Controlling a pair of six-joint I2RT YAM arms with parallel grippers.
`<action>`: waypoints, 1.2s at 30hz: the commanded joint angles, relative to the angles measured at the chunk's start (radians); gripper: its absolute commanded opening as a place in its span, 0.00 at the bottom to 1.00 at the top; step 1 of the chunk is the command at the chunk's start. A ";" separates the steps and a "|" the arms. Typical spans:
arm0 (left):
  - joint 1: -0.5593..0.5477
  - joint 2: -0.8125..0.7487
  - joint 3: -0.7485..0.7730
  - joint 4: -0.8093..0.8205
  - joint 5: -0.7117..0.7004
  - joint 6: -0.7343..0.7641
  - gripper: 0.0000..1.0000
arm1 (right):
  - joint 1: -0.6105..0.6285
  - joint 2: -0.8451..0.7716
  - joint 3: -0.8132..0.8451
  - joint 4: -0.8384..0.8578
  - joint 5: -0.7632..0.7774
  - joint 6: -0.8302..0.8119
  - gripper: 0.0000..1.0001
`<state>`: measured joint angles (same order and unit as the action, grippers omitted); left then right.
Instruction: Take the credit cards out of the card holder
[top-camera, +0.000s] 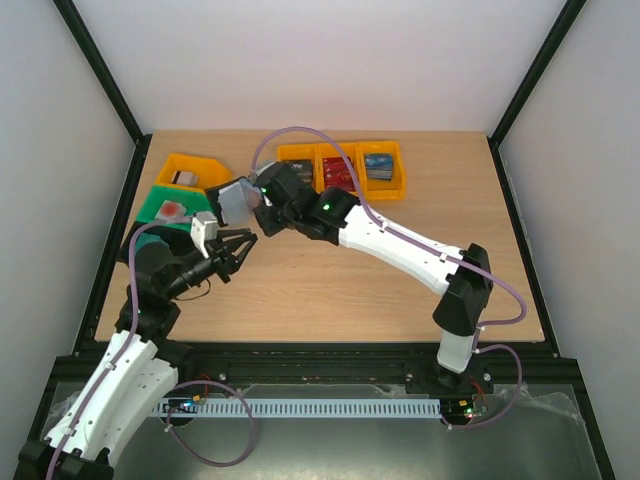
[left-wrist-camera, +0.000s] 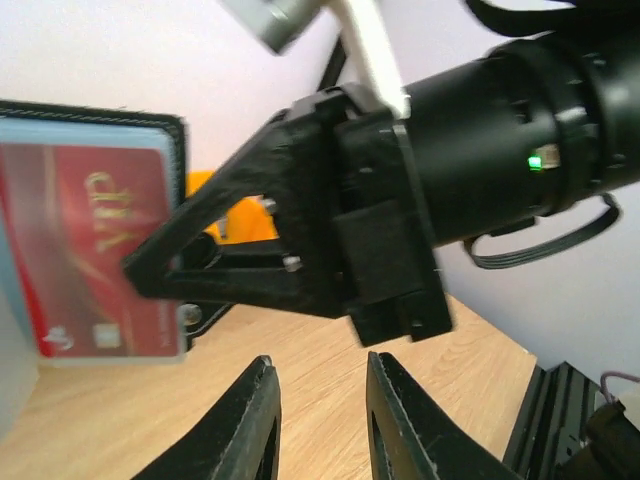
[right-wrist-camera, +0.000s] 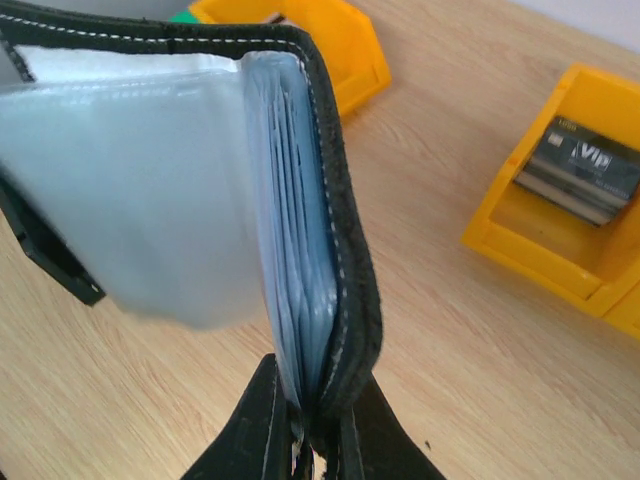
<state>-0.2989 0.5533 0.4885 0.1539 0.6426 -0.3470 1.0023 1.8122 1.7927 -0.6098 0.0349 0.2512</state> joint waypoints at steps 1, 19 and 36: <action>-0.004 -0.008 -0.036 0.043 -0.096 -0.107 0.25 | -0.003 0.015 0.041 -0.074 -0.039 -0.004 0.02; 0.083 0.038 -0.004 -0.087 -0.182 -0.111 0.30 | -0.005 -0.112 -0.060 0.056 -0.465 -0.175 0.02; 0.149 -0.001 0.022 0.010 0.087 -0.130 0.39 | -0.039 -0.418 -0.365 0.267 -0.896 -0.410 0.02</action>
<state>-0.1722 0.5404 0.4931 0.1871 0.7506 -0.4984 0.9302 1.4712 1.4471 -0.4355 -0.5838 -0.0639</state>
